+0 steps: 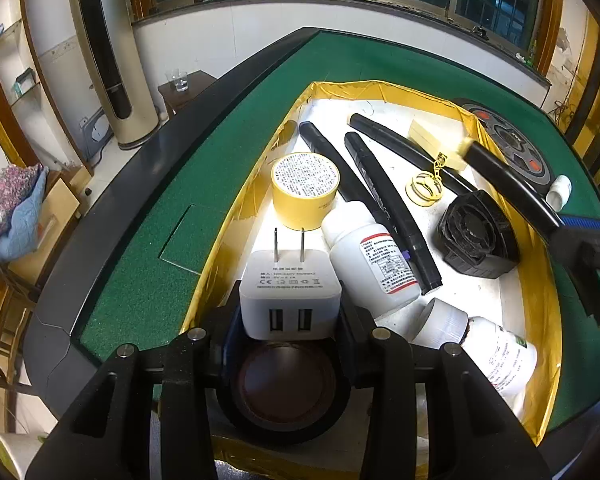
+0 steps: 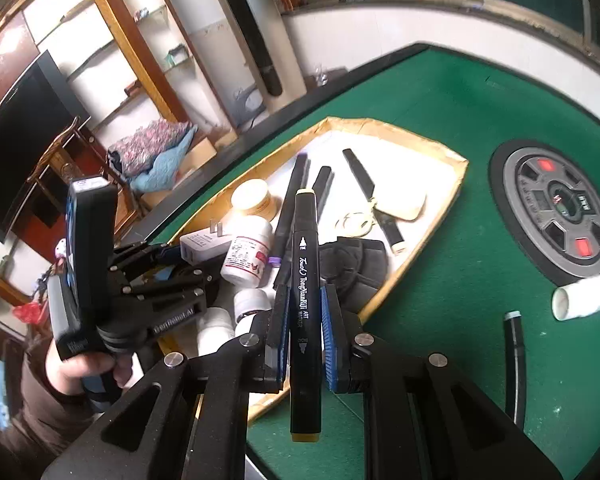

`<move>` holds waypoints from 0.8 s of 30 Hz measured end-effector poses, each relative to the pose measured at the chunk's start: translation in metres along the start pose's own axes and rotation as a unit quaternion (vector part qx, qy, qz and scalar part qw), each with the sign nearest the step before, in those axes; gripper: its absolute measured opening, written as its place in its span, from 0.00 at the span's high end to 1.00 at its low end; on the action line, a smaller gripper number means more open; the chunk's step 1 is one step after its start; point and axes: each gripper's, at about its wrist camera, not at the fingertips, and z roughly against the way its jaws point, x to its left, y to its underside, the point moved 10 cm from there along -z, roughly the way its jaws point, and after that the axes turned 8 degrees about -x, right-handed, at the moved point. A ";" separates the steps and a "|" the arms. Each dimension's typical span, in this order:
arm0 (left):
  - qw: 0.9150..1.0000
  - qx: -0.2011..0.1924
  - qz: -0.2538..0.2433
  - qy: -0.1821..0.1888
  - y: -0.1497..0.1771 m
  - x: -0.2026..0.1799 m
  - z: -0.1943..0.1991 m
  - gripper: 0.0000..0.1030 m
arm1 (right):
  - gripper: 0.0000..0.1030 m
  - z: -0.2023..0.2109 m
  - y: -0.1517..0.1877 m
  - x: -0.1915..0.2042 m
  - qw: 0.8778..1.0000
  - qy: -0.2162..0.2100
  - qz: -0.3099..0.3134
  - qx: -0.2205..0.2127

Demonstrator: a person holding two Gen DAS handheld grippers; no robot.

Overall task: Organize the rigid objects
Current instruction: 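Lower the charger into the tray with the left gripper while the right gripper carries the marker over it, then lower the marker into the tray beside the cream block with the right gripper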

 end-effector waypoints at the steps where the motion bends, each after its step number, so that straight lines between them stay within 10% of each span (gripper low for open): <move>1: 1.000 0.000 0.000 0.000 0.000 0.000 0.000 0.63 | 0.87 -0.003 -0.002 0.000 1.000 0.000 0.000 0.008; 12: 1.000 -0.003 0.007 0.002 0.000 0.000 0.002 0.63 | 0.87 -0.055 -0.022 -0.007 0.993 0.038 0.001 0.109; 24: 1.000 -0.008 0.010 0.009 0.000 0.001 0.003 0.63 | 0.87 -0.084 -0.031 -0.007 0.992 0.057 0.000 0.116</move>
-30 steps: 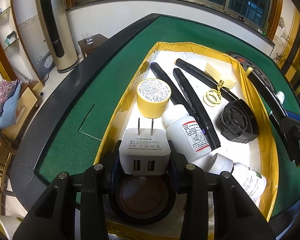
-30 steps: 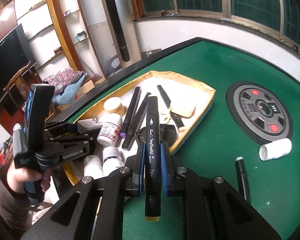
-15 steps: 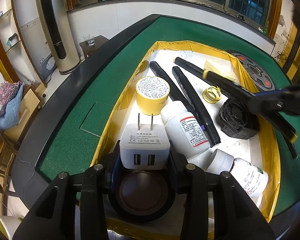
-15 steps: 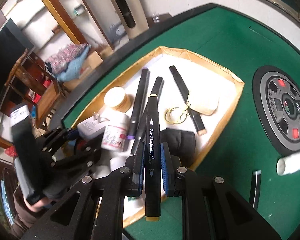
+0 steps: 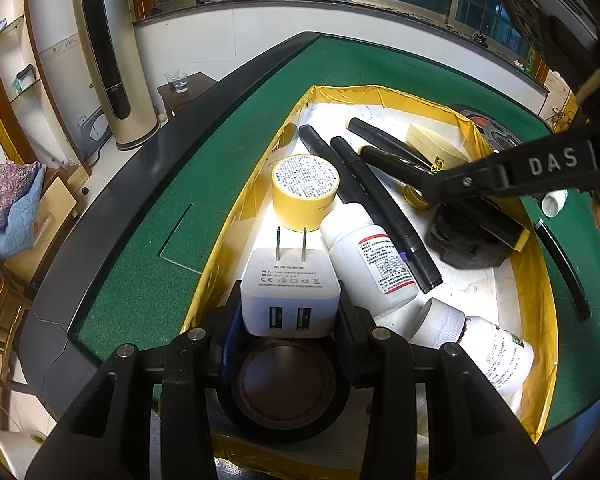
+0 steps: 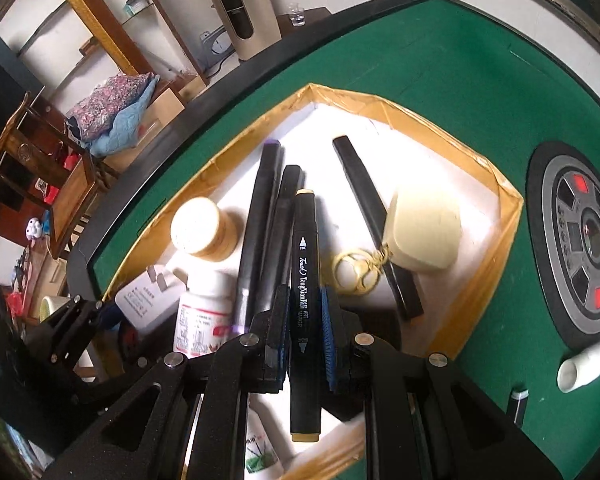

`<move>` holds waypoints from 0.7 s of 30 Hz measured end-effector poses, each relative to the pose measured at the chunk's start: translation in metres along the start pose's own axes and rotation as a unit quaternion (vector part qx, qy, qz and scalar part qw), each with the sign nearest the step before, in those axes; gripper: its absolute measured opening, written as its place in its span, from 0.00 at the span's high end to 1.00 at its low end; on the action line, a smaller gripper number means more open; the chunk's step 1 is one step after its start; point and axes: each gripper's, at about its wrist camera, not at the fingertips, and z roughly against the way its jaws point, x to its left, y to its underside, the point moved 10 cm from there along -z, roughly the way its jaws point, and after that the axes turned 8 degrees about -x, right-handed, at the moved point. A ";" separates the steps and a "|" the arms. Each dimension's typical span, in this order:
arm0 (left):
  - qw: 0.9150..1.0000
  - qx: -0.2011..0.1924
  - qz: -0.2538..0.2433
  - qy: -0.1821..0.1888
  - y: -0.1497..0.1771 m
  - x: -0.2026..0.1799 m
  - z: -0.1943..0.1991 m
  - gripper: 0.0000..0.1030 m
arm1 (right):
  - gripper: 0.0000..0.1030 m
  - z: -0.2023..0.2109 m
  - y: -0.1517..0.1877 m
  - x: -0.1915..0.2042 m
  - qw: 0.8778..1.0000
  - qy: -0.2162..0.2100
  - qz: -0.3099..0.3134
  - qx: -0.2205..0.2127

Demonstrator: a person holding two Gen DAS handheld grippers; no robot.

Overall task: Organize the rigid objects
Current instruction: 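Lower the marker into the tray beside the cream block with the right gripper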

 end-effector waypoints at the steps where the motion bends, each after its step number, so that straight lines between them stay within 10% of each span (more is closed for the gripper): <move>1: 1.000 0.000 0.000 0.000 0.000 0.000 0.000 0.63 | 0.87 -0.001 -0.001 0.000 1.000 0.000 0.000 0.000; 21: 1.000 -0.005 0.008 -0.009 -0.005 0.001 -0.004 0.63 | 0.87 -0.011 -0.022 0.005 0.998 0.001 0.003 -0.064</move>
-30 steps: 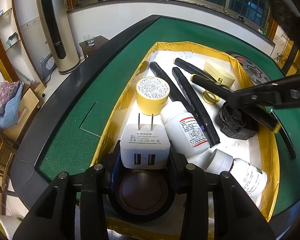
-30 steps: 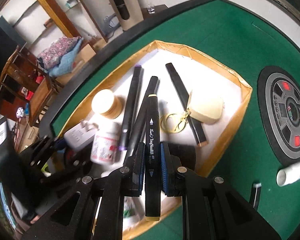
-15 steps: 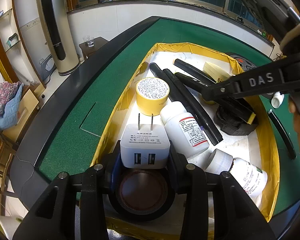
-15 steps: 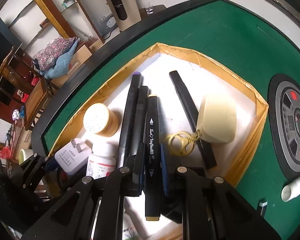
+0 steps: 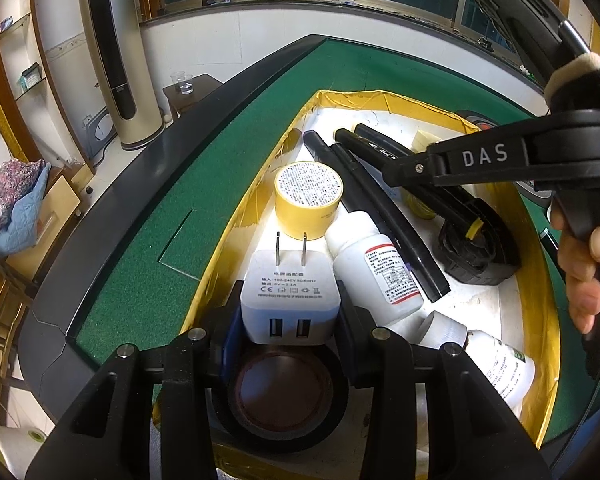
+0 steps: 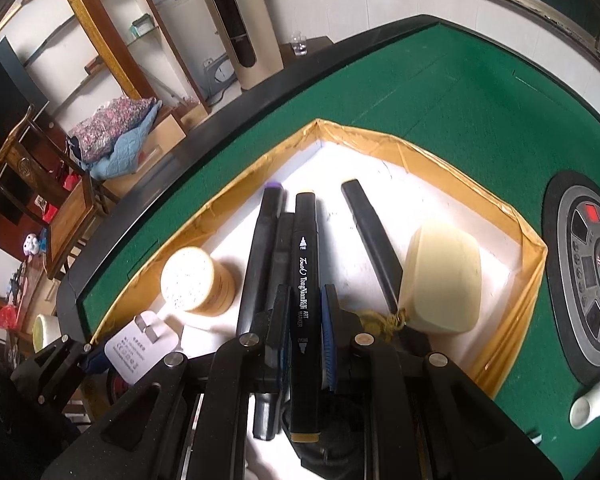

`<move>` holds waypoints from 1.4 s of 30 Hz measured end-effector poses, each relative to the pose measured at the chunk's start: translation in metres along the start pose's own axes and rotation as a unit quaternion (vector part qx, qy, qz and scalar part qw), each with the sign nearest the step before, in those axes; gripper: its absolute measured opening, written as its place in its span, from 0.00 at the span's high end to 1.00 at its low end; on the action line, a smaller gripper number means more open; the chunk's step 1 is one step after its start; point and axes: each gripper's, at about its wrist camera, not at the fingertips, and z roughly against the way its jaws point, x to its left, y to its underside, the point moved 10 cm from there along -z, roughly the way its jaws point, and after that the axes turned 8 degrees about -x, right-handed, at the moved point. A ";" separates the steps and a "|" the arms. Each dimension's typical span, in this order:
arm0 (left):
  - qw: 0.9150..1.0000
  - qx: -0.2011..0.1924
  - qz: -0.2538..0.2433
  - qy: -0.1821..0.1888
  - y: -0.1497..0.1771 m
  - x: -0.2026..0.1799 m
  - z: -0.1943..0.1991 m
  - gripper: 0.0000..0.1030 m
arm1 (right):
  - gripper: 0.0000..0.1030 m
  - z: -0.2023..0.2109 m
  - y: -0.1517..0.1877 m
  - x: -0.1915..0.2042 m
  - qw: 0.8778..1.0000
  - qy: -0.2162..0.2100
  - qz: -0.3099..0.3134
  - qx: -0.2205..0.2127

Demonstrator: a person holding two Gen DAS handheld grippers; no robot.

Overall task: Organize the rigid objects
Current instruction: 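Lower the marker into the tray beside the cream block with the right gripper, then open both grippers to release the charger and the marker in the tray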

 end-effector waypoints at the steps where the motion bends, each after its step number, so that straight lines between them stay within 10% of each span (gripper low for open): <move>1: 1.000 0.000 0.001 0.000 0.000 0.000 0.000 0.63 | 0.87 -0.001 -0.001 0.001 1.000 -0.001 0.000 -0.003; 42: 1.000 0.004 0.002 -0.006 -0.006 -0.002 -0.007 0.63 | 0.81 0.001 0.000 -0.007 1.000 -0.003 -0.014 -0.021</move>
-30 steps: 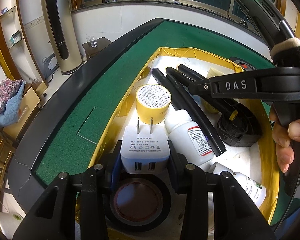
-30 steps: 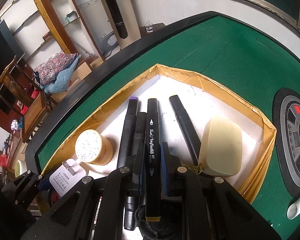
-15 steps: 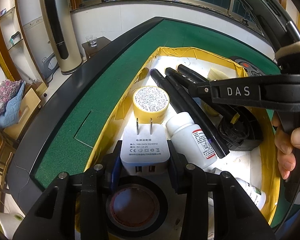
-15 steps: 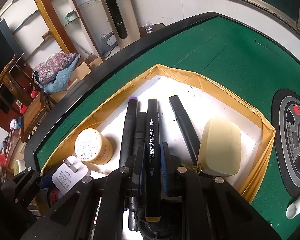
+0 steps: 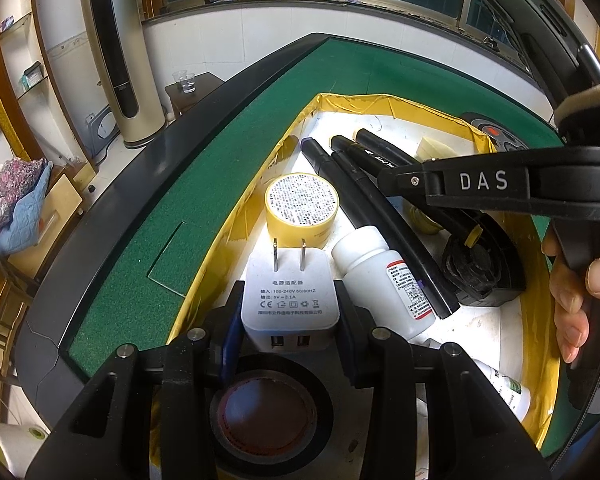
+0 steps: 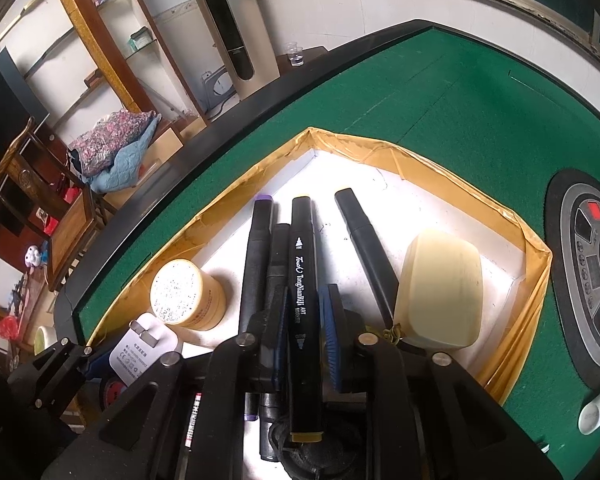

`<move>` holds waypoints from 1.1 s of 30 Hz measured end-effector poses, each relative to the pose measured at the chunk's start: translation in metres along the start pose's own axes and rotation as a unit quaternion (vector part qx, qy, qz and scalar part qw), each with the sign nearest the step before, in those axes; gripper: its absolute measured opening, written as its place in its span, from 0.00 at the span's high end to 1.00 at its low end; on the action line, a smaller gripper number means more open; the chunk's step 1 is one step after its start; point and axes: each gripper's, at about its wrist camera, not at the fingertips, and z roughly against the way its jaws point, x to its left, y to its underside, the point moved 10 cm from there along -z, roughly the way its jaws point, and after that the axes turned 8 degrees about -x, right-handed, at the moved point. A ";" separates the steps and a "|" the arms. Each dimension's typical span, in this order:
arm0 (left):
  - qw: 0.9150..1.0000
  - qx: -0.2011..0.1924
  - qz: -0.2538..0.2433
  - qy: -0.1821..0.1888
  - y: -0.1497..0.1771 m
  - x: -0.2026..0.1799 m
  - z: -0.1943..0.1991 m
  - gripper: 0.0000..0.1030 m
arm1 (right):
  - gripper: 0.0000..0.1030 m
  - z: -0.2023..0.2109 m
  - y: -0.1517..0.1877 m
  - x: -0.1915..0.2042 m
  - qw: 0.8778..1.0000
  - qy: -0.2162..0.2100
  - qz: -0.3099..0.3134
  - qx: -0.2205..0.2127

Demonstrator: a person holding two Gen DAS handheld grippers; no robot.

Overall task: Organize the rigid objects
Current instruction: 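Open both grippers to release the charger and the marker in the tray, then withdraw both grippers up and away from the tray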

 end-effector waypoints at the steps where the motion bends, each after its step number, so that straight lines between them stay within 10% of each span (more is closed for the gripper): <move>1: 1.000 0.000 0.000 0.000 0.000 0.000 0.000 0.63 | 0.75 0.001 0.000 0.000 1.000 -0.002 -0.001 -0.002; 20: 0.996 -0.076 -0.022 -0.029 -0.018 -0.010 0.047 0.37 | 0.35 0.085 -0.006 -0.005 0.992 -0.017 -0.009 -0.126; 24: 0.992 -0.110 -0.030 -0.043 -0.021 -0.015 0.070 0.21 | 0.23 0.107 0.005 -0.010 0.988 -0.028 -0.023 -0.148; 33: 0.982 -0.166 -0.026 -0.081 -0.006 -0.014 0.109 0.20 | 0.02 0.139 0.067 -0.012 0.988 -0.020 -0.006 -0.152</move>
